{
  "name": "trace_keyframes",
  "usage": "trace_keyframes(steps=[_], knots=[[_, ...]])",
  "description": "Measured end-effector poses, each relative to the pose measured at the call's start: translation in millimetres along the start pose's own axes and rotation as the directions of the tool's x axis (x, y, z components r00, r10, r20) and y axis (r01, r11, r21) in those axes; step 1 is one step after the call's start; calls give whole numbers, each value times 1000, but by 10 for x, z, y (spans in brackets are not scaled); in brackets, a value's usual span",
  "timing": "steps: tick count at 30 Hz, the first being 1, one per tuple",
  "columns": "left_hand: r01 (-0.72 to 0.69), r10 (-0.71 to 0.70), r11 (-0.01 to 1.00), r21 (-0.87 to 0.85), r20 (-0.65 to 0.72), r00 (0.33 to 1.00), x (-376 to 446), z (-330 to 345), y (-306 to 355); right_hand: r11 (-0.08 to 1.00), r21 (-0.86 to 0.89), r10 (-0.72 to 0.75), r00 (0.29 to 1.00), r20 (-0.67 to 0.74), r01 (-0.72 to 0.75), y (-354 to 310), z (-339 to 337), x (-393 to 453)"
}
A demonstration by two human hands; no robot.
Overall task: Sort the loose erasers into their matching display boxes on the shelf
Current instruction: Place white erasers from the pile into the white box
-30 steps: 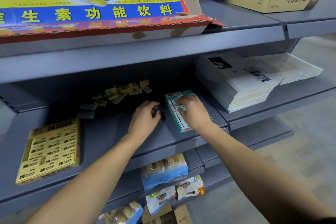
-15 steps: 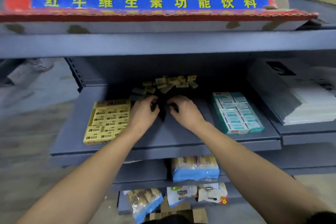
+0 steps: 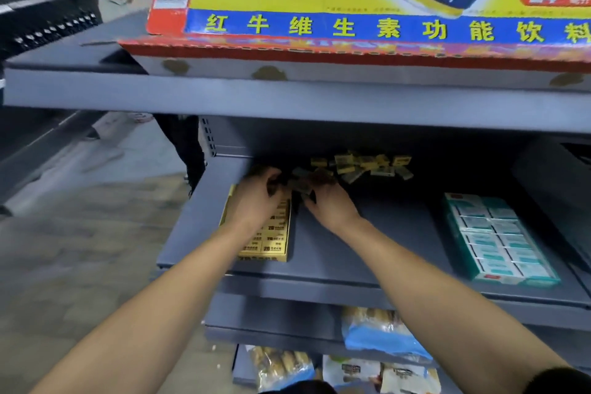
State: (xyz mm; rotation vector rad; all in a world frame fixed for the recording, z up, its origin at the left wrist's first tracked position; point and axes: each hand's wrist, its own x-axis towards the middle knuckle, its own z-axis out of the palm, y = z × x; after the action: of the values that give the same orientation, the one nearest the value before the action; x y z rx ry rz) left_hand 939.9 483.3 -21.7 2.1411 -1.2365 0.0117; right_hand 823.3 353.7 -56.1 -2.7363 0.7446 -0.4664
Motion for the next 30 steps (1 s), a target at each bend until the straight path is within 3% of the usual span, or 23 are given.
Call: trace_keyframes(steps=[4, 12, 17, 22, 30], knots=[[38, -38, 999, 3, 0, 999, -2, -44, -93, 998, -56, -18, 999, 32, 20, 14, 57, 56], [-19, 19, 1000, -18, 35, 999, 21, 108, 57, 995, -22, 96, 995, 31, -96, 91, -99, -104], [-96, 96, 995, -7, 96, 991, 30, 298, 333, 989, 111, 112, 990, -87, -102, 266, -281, -382], [-178, 184, 983, -54, 129, 974, -20, 441, 606, 994, 111, 50, 959, -277, -20, 388, -469, -578], [-187, 200, 977, -101, 135, 970, 0, 558, 656, 982, 185, 5, 959, -284, 49, 509, -559, -727]])
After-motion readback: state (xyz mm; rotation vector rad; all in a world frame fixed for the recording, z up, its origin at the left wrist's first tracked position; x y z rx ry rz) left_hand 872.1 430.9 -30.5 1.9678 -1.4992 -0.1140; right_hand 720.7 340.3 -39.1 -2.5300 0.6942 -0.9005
